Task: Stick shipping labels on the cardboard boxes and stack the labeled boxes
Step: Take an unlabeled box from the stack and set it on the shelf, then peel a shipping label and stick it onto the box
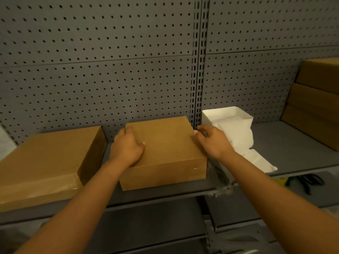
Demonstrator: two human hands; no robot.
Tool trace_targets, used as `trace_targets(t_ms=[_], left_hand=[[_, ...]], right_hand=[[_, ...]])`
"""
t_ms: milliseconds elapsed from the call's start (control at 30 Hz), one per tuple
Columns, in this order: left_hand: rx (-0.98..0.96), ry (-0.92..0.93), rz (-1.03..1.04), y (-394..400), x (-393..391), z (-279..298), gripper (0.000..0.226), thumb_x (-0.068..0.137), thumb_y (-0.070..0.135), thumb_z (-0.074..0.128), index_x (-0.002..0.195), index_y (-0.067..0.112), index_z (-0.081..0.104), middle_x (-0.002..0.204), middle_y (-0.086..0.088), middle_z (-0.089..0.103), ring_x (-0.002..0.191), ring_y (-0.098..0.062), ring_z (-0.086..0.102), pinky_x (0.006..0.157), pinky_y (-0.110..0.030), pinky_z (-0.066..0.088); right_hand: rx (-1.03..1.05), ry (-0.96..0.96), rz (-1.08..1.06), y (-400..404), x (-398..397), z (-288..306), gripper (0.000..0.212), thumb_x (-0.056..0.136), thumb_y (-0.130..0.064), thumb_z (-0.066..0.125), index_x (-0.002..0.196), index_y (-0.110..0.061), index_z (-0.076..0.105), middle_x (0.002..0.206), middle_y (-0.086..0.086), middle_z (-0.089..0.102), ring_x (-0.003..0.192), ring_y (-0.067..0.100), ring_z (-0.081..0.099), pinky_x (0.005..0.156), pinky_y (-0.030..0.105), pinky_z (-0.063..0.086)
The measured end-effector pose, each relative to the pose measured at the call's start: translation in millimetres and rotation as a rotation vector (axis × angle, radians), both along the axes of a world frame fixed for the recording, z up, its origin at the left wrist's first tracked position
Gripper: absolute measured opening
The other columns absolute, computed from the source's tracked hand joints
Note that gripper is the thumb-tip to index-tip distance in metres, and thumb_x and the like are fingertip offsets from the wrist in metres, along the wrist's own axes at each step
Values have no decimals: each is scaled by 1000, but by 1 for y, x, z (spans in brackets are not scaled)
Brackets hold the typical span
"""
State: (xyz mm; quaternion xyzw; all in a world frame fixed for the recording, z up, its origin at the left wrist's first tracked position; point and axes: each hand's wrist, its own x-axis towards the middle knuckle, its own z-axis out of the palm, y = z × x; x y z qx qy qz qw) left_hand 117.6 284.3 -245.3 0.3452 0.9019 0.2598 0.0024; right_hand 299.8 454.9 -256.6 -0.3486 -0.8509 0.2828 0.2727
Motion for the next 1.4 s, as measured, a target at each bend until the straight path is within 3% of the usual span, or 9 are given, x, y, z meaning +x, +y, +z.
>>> trace_targets(t_ms=[267, 567, 767, 867, 967, 1133, 1233, 1333, 1400], left_hand=[[140, -4, -425, 76, 100, 21, 39, 94, 31, 56, 131, 19, 55, 137, 0, 50, 124, -15, 48, 93, -19, 32], [-109, -122, -453, 170, 168, -21, 46, 85, 29, 67, 123, 6, 57, 123, -10, 59, 108, -23, 58, 90, -36, 51], [-80, -231, -352, 187, 177, -50, 45, 80, 22, 73, 119, 5, 57, 122, -11, 59, 110, -23, 57, 91, -34, 51], [-17, -239, -326, 190, 177, -52, 40, 84, 18, 69, 122, 7, 60, 124, -10, 62, 110, -24, 59, 91, -32, 51], [82, -262, -271, 191, 175, -44, 35, 87, 17, 66, 120, 8, 63, 120, -8, 65, 106, -22, 62, 82, -25, 51], [308, -376, -184, 194, 168, -20, 16, 89, 19, 64, 100, 8, 68, 88, -3, 67, 80, -13, 62, 69, -23, 50], [435, -612, -183, 197, 162, -7, 19, 90, 15, 65, 107, 9, 66, 102, -7, 69, 90, -18, 66, 81, -32, 56], [493, -785, -199, 199, 160, 5, 21, 91, 11, 62, 112, 6, 63, 108, -10, 68, 89, -18, 66, 71, -26, 57], [516, -848, -214, 202, 159, 10, 24, 92, 10, 61, 115, 5, 62, 110, -10, 68, 92, -19, 66, 68, -24, 58]], right_hand=[[16, 171, -257, 63, 78, -5, 19, 88, -9, 54, 106, -11, 58, 106, 5, 56, 90, 22, 55, 75, 30, 43], [-270, -85, -155, 132, 123, -44, 61, 81, -11, 70, 135, -7, 42, 133, 11, 47, 122, 28, 47, 94, 34, 43], [-288, -71, -10, 149, 121, -57, 15, 85, -20, 68, 95, -16, 58, 103, 7, 63, 98, 24, 60, 81, 32, 49], [-296, 5, 25, 154, 120, -48, 18, 87, -20, 65, 75, -15, 53, 84, 7, 61, 84, 20, 58, 68, 28, 49], [-346, 132, 75, 157, 116, -33, 20, 87, -19, 66, 81, -3, 57, 81, 18, 62, 77, 19, 57, 70, 33, 51], [-364, 310, 89, 163, 107, -10, 25, 89, -26, 63, 97, -3, 58, 82, 10, 62, 82, 21, 60, 77, 34, 49], [-452, 335, 103, 165, 104, -4, 30, 87, -33, 66, 109, -14, 57, 100, 5, 66, 98, 21, 64, 83, 34, 53], [-521, 267, 171, 163, 104, -3, 38, 86, -24, 69, 119, -15, 54, 112, 2, 64, 102, 16, 63, 74, 22, 50], [-522, 231, 179, 162, 102, -4, 39, 86, -21, 69, 121, -14, 54, 113, 3, 65, 101, 17, 64, 77, 26, 53]])
